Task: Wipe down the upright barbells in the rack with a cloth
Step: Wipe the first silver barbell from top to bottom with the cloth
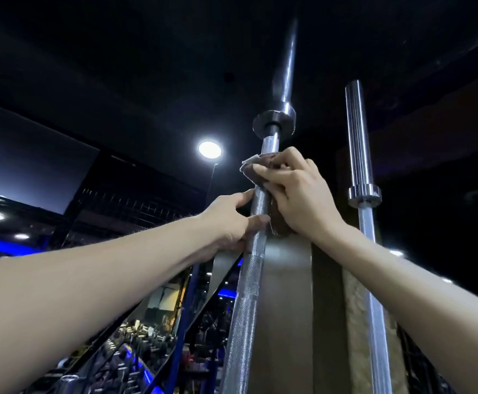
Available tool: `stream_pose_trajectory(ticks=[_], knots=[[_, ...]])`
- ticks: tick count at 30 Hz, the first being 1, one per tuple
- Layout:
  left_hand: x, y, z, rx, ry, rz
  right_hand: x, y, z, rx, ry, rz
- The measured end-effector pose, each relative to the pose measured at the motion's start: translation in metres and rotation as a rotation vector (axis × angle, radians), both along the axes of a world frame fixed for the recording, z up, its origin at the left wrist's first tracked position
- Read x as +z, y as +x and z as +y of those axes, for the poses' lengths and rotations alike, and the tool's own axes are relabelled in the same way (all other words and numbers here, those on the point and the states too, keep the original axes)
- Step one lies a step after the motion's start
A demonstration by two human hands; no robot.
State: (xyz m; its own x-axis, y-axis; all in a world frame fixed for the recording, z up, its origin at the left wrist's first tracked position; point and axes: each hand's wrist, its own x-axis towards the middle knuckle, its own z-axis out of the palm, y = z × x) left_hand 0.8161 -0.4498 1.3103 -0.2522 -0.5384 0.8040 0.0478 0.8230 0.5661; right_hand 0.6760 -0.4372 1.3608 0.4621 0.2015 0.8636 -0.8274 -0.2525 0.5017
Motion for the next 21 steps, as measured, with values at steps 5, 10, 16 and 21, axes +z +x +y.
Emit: stream_pose_trajectory(ticks=[5, 10, 16, 21], knots=[[-0.002, 0.001, -0.003, -0.110, 0.077, -0.039, 0.052, 0.005, 0.002, -0.056, 0.042, -0.117], [-0.005, 0.003, -0.009, -0.181, 0.128, -0.054, 0.038, 0.004, -0.009, 0.014, 0.024, -0.161], [-0.007, 0.002, -0.011, -0.186, 0.134, -0.051, 0.001, -0.010, -0.012, 0.009, 0.004, 0.010], [-0.009, 0.000, -0.011, -0.168, 0.146, -0.008, 0.061, 0.002, -0.012, 0.096, 0.036, -0.182]])
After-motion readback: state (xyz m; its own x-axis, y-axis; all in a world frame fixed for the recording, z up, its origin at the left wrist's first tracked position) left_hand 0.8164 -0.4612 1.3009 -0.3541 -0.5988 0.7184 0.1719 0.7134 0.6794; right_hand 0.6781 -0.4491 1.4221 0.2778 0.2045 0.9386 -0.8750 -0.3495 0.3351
